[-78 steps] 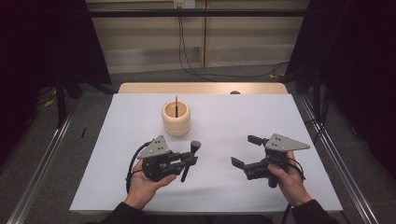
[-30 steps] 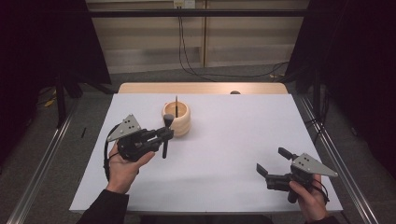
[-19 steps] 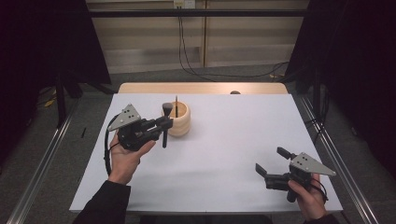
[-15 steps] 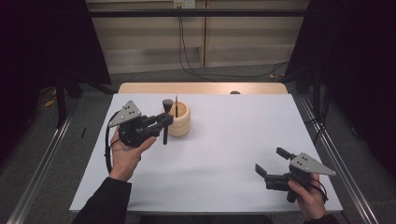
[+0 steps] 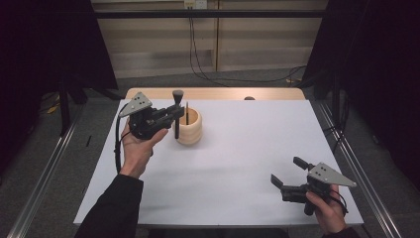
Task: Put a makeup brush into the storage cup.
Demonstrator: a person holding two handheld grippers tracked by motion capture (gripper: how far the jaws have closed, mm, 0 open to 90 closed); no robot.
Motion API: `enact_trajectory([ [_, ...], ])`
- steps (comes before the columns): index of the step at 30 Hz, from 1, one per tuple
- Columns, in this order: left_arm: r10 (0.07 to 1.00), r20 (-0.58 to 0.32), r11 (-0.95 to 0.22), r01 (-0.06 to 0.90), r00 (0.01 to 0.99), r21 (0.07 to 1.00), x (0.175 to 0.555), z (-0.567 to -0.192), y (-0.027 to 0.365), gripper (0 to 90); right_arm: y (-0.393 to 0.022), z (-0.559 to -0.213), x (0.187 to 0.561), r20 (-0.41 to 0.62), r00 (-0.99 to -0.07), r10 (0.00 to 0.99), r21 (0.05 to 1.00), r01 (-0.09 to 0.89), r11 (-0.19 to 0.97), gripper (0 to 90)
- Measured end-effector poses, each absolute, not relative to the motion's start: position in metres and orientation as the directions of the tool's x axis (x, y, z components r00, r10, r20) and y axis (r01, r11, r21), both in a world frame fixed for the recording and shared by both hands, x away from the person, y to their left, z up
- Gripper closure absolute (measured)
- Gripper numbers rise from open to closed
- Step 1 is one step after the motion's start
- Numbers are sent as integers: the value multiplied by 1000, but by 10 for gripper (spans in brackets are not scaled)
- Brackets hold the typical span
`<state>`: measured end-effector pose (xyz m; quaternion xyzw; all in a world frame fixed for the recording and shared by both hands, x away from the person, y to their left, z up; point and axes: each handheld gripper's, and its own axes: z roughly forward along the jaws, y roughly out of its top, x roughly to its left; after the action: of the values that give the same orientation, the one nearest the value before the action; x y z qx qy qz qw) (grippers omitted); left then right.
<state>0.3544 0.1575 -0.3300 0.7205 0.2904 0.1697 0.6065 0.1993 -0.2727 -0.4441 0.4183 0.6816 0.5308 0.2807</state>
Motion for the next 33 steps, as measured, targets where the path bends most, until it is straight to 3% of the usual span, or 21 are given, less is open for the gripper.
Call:
enact_trajectory([
  [33,666,-99,-110,229,739,967,411,-327,145,780,-273,-444,197,74,-500,863,961,267,73,0],
])
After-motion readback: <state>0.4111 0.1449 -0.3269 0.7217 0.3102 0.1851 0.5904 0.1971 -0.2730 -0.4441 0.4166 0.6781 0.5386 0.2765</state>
